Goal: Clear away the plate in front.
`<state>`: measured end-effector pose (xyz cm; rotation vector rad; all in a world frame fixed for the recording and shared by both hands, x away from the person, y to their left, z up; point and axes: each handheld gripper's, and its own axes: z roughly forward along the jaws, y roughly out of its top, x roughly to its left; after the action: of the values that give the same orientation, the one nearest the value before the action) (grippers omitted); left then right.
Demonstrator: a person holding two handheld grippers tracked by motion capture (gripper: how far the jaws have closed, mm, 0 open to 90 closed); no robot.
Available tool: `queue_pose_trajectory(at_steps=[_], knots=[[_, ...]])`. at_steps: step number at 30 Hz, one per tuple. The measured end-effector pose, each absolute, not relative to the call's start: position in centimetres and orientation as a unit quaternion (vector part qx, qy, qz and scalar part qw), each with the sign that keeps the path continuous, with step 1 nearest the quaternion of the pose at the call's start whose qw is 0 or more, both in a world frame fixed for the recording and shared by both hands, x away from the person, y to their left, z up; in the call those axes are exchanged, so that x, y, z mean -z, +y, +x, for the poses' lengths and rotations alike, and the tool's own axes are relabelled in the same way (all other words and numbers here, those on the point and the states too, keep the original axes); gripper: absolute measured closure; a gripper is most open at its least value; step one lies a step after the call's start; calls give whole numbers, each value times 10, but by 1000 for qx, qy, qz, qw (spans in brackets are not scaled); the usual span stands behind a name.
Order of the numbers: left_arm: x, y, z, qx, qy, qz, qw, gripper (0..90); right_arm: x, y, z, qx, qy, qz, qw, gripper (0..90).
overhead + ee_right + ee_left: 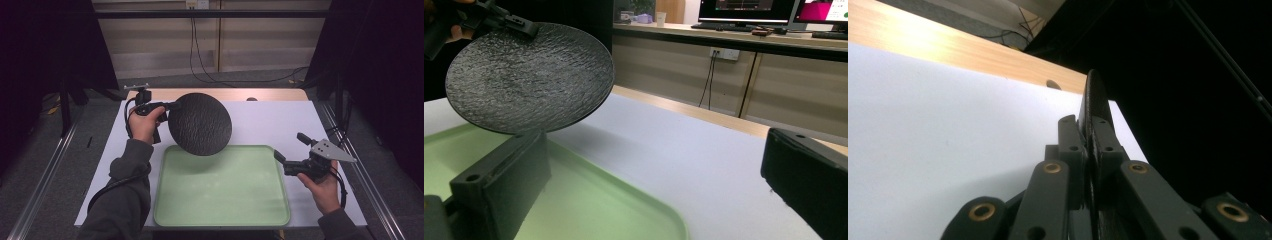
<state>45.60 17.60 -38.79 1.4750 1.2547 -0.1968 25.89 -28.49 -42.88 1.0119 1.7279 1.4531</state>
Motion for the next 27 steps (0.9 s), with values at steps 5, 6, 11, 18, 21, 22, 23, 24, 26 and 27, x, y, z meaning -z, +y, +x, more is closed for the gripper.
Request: queue_pose_trajectory(at_steps=[5,6,11,18,21,22,23,24,26,27], knots=[[386,173,449,93,522,636,560,862,429,-285,259,-556,660,384,328,0],[386,173,448,93,520,639,560,862,429,-285,259,-556,660,384,327,0],[384,169,442,103,509,646,560,861,429,-285,259,-556,659,385,329,0],[382,163,435,108,495,658,557,860,428,-285,259,-555,659,385,331,0],[383,160,432,111,488,663,557,861,429,-285,259,-555,659,386,331,0],[383,160,431,111,485,665,556,861,429,-285,259,-555,659,386,331,0],[382,159,430,116,484,666,556,861,429,-285,259,-555,659,384,330,0],[382,157,428,119,483,666,556,859,429,-285,260,-553,660,384,333,0],[382,156,426,117,480,670,554,858,429,-285,259,-553,662,382,332,0],[382,155,425,120,476,672,555,857,429,-285,259,-553,662,382,332,0]])
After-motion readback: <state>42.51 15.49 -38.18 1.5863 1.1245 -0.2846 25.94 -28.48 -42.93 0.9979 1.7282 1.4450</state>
